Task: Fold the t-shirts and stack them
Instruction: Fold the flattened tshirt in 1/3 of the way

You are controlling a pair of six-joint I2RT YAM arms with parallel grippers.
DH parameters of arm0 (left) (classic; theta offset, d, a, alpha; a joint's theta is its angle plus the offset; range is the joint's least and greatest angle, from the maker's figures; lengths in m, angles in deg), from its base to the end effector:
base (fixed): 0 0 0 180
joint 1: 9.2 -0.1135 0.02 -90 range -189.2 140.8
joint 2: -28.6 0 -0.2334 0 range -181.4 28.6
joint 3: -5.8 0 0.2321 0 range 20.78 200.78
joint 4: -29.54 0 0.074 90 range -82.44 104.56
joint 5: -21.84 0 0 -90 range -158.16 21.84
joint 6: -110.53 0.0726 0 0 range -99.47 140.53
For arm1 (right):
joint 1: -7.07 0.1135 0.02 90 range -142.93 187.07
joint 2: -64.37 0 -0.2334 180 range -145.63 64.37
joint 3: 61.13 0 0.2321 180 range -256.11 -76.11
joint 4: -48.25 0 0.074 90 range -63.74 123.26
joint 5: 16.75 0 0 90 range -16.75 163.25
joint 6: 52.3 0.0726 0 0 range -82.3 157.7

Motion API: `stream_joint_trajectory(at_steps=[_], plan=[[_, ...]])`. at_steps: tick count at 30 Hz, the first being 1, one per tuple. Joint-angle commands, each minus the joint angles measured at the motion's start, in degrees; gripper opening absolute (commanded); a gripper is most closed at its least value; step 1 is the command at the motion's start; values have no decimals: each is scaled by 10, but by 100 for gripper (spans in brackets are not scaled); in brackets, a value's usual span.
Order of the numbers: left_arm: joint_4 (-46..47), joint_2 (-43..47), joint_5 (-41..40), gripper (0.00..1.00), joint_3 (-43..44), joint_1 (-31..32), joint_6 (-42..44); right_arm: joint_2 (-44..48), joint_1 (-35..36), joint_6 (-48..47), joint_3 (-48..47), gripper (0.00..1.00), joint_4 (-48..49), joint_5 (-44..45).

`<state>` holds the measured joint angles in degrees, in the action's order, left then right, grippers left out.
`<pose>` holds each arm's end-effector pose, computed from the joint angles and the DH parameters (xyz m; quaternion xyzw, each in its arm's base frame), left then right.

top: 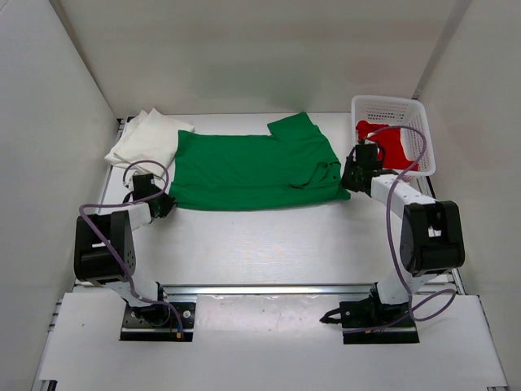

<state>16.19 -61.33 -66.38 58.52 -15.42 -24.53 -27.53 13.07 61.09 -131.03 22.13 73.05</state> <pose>0.2962 0.0300 0.0933 -0.4026 0.8508 -0.1260 0.3133 0.3389 0.0359 0.1507 0.1406 0.9233 0.0922 0.3453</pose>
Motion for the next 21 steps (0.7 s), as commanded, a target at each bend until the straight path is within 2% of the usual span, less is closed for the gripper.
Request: stream_joint_trajectory(at_steps=[1,6,9,10,12,16,21], plan=[[-1,-3,-13,0,14,-18,8,-29,-19,-28,-53,0,9,29],[-3,-10,-17,0,18,-16,8,-66,-29,-43,-54,3,56,7],[-10,-8,-17,0,22,-20,12,-78,-28,-45,-65,18,48,7],[-11,-9,-17,0,21,-22,12,-78,-26,-48,-67,26,37,7],[-15,-2,-17,0,22,-22,10,-52,-16,-46,-63,32,26,19],[-16,13,-17,0,29,-27,16,17,-9,-22,-41,34,8,43],[-38,23,-16,0,29,-28,21,71,2,19,65,30,44,12]])
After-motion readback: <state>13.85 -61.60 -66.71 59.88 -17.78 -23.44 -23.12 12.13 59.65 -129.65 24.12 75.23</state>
